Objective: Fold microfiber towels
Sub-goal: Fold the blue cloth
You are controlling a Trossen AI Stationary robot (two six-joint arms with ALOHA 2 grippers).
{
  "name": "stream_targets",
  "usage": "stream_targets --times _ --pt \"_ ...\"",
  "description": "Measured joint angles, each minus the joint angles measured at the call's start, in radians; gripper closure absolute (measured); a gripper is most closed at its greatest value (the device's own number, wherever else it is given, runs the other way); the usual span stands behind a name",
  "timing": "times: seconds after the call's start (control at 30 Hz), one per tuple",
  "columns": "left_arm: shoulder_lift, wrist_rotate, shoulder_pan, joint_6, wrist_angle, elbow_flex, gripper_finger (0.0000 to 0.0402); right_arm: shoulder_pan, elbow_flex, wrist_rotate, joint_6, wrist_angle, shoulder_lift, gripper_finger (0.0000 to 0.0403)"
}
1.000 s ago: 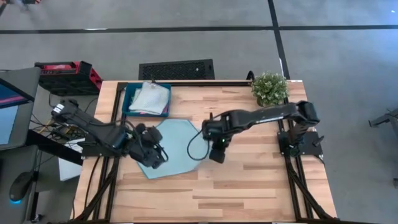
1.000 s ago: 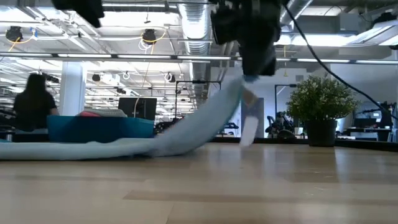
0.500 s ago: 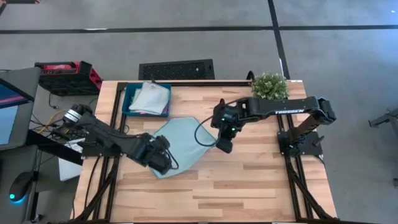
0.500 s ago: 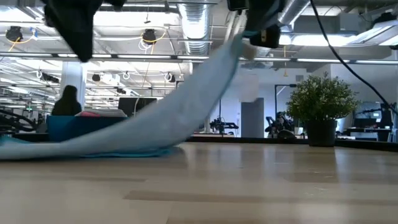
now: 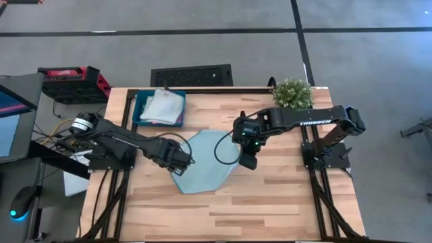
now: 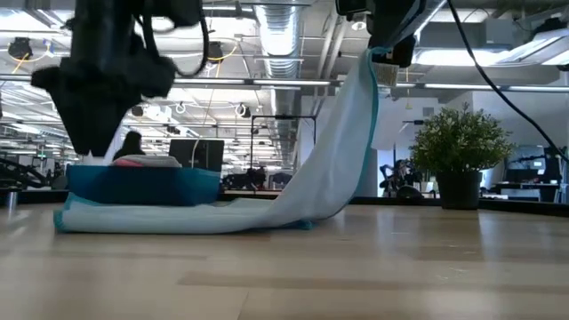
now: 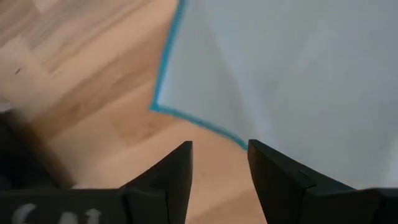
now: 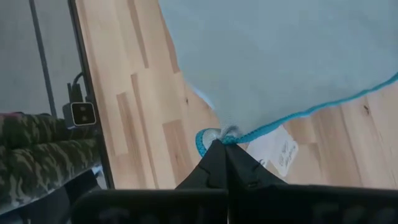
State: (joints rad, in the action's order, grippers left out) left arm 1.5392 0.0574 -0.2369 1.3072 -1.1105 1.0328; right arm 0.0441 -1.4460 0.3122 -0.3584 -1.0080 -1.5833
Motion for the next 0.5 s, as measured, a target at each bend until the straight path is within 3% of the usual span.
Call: stream_targets --times 0.5 --pt "0.0 0.007 0.138 -0.066 0.209 -0.21 0.0255 0.0 0.0 0.0 0.0 -0.002 0.0 0.04"
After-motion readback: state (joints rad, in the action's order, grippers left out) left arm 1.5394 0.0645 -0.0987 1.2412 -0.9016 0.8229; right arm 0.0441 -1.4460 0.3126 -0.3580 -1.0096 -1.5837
